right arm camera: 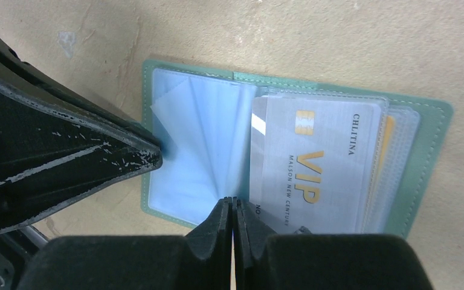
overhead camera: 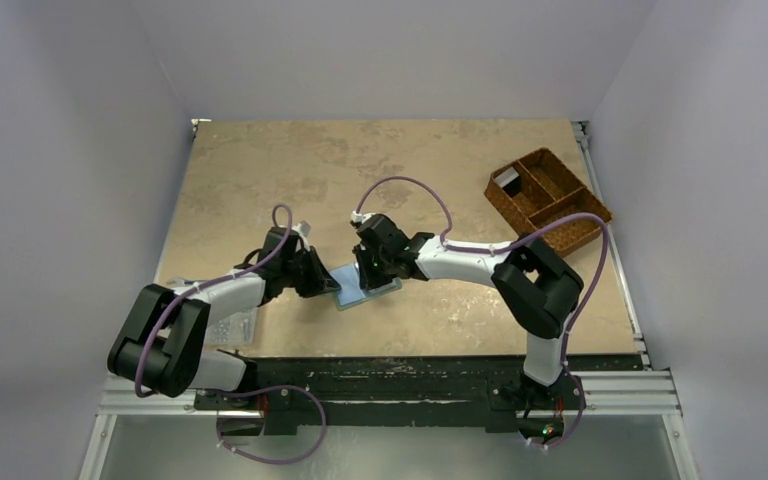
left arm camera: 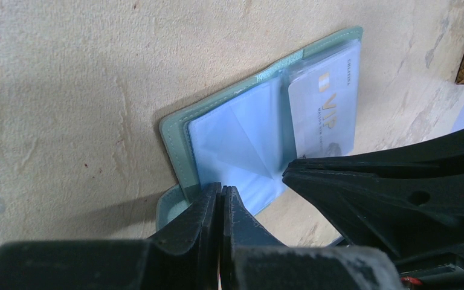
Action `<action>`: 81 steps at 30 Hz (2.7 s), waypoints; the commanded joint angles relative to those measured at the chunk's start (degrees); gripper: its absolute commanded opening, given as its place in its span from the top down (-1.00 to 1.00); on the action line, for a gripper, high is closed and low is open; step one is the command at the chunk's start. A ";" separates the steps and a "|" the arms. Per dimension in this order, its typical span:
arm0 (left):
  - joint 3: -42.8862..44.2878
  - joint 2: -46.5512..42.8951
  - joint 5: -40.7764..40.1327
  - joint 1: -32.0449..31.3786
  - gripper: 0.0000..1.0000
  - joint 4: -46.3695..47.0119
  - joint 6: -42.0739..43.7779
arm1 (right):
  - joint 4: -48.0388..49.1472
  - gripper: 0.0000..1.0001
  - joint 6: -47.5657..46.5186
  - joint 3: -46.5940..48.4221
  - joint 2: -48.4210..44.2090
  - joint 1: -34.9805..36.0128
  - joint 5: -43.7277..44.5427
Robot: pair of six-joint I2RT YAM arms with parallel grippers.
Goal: Put the credit cards into the card holder
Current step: Open the card holder at the center of the board.
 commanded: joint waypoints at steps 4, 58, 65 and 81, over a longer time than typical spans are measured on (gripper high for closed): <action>1.12 -0.64 -1.67 0.02 1.00 0.04 2.02 | 1.80 0.48 -2.84 0.99 -3.80 0.47 -0.90; 6.63 6.92 4.75 0.07 1.00 8.77 0.96 | 10.33 0.43 -4.52 0.33 0.45 1.87 2.90; 7.65 4.26 3.16 0.11 1.00 4.99 2.58 | 11.58 0.85 -1.86 -1.49 -0.45 0.62 3.15; 6.64 -3.51 3.14 0.99 0.32 -4.37 3.06 | 26.55 1.00 5.23 -10.99 -2.08 -8.25 -18.41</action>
